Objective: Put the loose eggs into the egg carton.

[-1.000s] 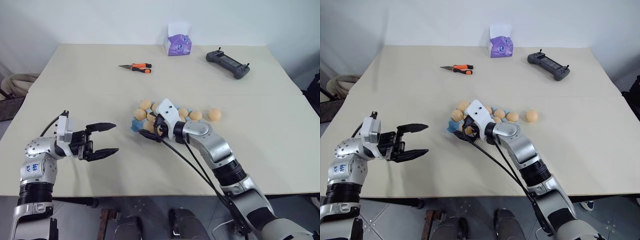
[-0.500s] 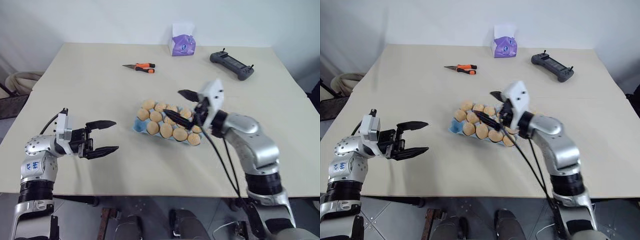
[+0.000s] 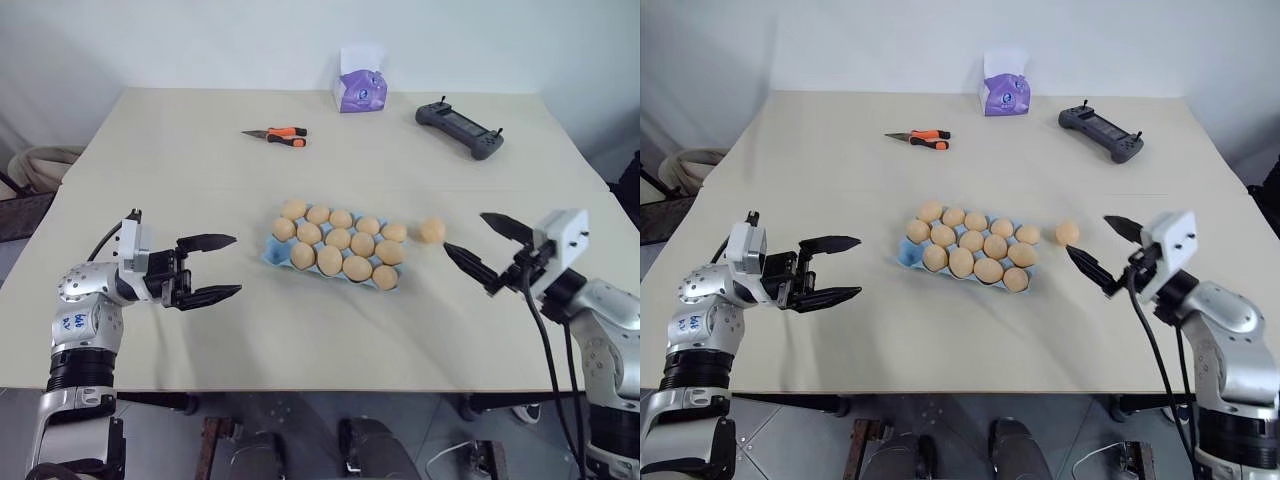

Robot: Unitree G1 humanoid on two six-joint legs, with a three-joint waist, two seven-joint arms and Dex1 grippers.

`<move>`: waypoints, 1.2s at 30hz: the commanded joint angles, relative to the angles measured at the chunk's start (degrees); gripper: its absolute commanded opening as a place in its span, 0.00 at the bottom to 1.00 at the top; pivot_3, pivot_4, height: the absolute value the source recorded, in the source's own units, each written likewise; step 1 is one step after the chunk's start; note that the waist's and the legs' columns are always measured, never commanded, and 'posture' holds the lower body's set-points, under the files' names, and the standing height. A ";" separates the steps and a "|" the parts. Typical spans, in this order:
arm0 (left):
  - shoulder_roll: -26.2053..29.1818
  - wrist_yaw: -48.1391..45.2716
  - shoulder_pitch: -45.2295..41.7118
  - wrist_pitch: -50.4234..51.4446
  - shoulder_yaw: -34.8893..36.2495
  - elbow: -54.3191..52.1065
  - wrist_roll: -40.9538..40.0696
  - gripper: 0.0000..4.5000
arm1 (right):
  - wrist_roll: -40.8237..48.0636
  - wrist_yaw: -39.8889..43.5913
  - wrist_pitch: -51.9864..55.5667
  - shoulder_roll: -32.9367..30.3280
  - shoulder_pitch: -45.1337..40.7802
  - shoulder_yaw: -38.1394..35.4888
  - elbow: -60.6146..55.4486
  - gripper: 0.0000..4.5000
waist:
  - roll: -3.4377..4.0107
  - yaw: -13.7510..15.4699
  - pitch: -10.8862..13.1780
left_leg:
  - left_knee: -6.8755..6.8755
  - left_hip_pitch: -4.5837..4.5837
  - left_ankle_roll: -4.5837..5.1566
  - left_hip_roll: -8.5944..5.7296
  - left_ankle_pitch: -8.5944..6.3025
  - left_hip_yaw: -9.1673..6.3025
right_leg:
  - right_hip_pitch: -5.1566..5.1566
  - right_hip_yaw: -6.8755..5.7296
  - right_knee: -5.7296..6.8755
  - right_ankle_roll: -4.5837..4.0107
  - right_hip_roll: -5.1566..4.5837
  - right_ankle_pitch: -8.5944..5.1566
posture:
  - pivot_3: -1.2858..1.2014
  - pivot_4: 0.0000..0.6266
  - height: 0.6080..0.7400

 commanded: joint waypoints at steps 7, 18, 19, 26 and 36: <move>0.71 -0.64 -0.71 -0.97 0.73 0.48 0.04 1.00 | 1.25 3.52 -6.31 -4.03 7.56 -7.30 7.53 1.00 | -0.01 -0.30 0.01 | -0.02 0.23 -0.05 0.03 0.03 0.05 | 0.11 0.08 0.07 0.00 0.04 0.00 | 0.52 0.24 1.00; 1.20 -0.01 0.38 -0.62 1.23 -0.87 -0.31 1.00 | 1.07 -0.31 -3.09 -2.74 -2.31 -0.97 12.16 1.00 | 0.02 -0.62 0.04 | 0.01 0.26 -0.06 0.02 0.05 0.10 | 0.11 0.14 0.12 0.00 0.03 0.00 | 0.52 0.24 1.00; 1.09 0.15 0.36 -0.58 1.22 -1.06 -0.36 1.00 | 0.59 -1.45 -2.89 -2.03 -4.96 0.17 13.46 1.00 | -0.01 -0.87 0.06 | 0.03 0.27 -0.04 0.03 0.06 0.14 | 0.09 0.17 0.16 0.00 0.02 0.01 | 0.52 0.24 1.00; 1.14 0.80 1.14 -0.23 1.42 -2.79 -0.58 1.00 | -6.22 -8.07 -5.37 4.92 -22.52 9.13 28.15 1.00 | 0.05 -0.91 0.14 | -0.03 0.18 -0.13 0.03 0.20 0.03 | -0.02 0.08 0.25 -0.11 0.02 0.06 | 0.52 0.24 1.00; 1.48 2.30 3.81 0.25 2.59 -5.71 -1.04 1.00 | -16.48 -14.39 -13.83 9.09 -32.63 16.61 48.92 1.00 | 0.11 -0.39 0.18 | 0.01 0.03 -0.27 0.03 0.26 0.22 | -0.10 0.11 0.05 -0.06 -0.05 0.04 | 0.52 0.24 1.00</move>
